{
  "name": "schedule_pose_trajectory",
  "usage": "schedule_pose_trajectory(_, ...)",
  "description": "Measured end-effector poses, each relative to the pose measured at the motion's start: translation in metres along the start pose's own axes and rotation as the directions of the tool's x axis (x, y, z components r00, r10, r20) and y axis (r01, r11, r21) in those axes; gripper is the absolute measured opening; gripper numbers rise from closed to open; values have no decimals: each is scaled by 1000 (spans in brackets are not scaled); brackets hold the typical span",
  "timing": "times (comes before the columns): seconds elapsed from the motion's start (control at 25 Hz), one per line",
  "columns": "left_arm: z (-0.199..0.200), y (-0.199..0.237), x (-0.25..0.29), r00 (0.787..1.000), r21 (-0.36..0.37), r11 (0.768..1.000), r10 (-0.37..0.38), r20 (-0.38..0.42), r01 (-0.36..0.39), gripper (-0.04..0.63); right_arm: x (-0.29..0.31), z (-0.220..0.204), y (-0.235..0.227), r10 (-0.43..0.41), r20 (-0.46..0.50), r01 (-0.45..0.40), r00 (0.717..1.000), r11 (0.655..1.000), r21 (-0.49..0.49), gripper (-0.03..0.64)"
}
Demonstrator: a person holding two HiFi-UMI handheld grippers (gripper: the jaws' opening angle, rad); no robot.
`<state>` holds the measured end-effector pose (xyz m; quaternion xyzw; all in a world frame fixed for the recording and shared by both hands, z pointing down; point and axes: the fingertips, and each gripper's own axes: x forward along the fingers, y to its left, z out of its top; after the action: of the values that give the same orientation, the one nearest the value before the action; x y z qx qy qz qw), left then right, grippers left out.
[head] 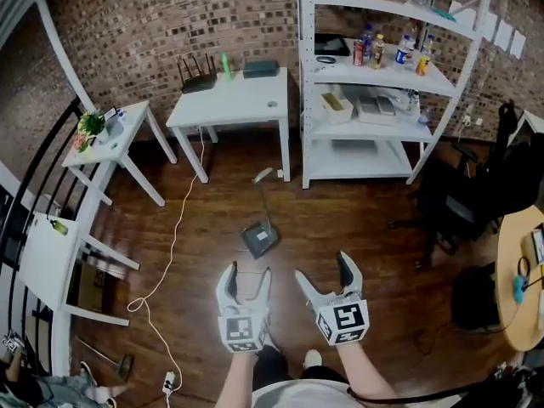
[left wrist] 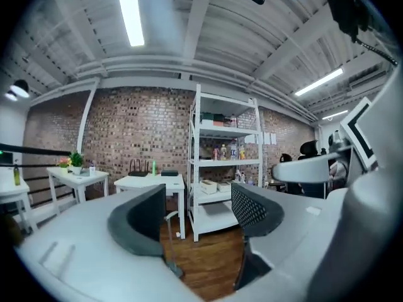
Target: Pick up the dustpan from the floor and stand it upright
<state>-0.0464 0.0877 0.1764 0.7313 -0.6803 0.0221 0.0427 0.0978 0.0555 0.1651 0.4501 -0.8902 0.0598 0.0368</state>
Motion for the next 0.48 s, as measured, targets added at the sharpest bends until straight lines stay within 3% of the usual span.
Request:
schedule_pose_trajectory(0.12, 37, -8, -10, 996, 131, 991, -6, 85, -5, 328, -19, 68, 5, -15, 147, 32, 989, 993, -112, 413)
schedule_pose_trajectory(0.2, 59, -15, -14, 991, 166, 986, -38, 129, 16, 327, -27, 92, 1, -58, 191, 91, 980, 982, -167, 413)
schedule_pose_trajectory(0.32, 78, -15, -25, 985, 161, 986, -69, 155, 44, 322, -29, 92, 3, -95, 178, 121, 979, 983, -141, 413)
schedule_pose_trajectory(0.48, 69, -10, -45, 985, 119, 992, -60, 164, 41, 311, -31, 76, 27, -76, 160, 97, 984, 987, -125, 413)
